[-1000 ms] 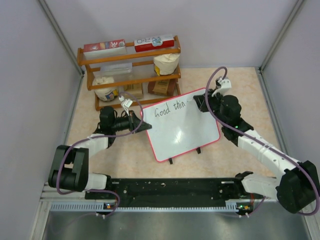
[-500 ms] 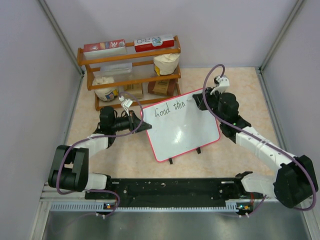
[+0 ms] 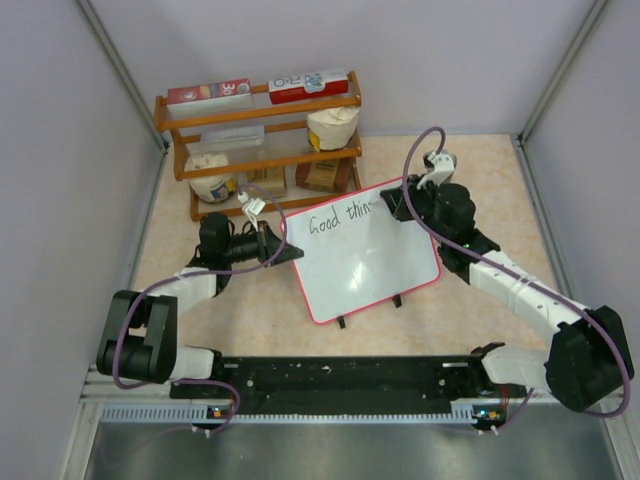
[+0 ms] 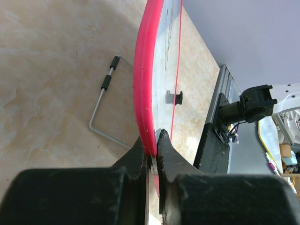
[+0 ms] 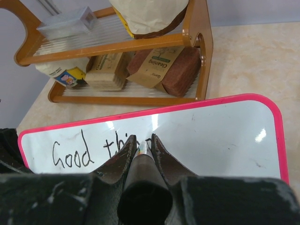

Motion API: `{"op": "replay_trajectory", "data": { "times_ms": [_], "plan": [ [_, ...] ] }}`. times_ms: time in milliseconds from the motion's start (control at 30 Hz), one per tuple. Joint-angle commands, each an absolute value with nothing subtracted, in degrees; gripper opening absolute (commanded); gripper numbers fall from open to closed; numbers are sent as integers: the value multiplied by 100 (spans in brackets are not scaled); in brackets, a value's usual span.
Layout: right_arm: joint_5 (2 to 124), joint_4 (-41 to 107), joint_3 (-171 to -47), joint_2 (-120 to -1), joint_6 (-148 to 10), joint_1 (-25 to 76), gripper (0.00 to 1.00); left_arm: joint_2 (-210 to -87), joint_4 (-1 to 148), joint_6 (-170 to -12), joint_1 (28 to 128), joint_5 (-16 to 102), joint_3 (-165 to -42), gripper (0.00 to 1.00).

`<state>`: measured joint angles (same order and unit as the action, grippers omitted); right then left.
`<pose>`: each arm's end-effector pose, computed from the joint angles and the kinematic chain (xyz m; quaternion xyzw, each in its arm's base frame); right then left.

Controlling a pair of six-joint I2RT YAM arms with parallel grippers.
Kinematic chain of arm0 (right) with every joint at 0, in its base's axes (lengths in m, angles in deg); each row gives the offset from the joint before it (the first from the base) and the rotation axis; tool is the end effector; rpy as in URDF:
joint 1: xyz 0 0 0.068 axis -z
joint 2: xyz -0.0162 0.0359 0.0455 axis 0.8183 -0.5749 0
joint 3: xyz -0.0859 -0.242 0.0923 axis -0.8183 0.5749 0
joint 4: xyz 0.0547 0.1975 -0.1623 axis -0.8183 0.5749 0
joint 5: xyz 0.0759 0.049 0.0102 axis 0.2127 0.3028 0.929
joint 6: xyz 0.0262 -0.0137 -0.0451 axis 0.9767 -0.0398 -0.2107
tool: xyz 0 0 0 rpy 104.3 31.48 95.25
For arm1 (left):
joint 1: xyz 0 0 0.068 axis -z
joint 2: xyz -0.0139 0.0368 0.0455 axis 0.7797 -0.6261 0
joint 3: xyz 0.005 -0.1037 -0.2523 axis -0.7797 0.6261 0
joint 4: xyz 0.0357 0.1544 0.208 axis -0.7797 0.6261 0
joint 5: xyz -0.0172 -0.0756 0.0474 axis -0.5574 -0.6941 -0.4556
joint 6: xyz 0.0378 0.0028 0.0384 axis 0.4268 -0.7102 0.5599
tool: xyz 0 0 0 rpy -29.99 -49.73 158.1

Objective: Write a sentence on the whiteboard

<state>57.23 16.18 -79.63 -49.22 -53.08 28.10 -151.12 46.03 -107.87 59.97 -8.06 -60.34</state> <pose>0.2545 0.1298 0.3046 -0.0377 0.7508 0.2879 0.5933 0.2514 -0.0696 0.1953 0.1590 0.7493 -0.5413 0.3469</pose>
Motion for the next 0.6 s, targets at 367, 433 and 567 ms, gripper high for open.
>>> {"op": "replay_trajectory", "data": {
  "times_ms": [367, 433, 567],
  "plan": [
    [5715, 1769, -7644, -4617, -5395, 2863, 0, -15207, 5142, -9401, 6231, -698, -5730, 0],
    [5645, 1769, -7679, -4626, -5387, 2872, 0, -15199, 5142, -9401, 6231, -689, -5730, 0],
    [5556, 1752, -7758, -4643, -5395, 2872, 0, -15199, 5142, -9401, 6240, -689, -5730, 0]
  ]
}}
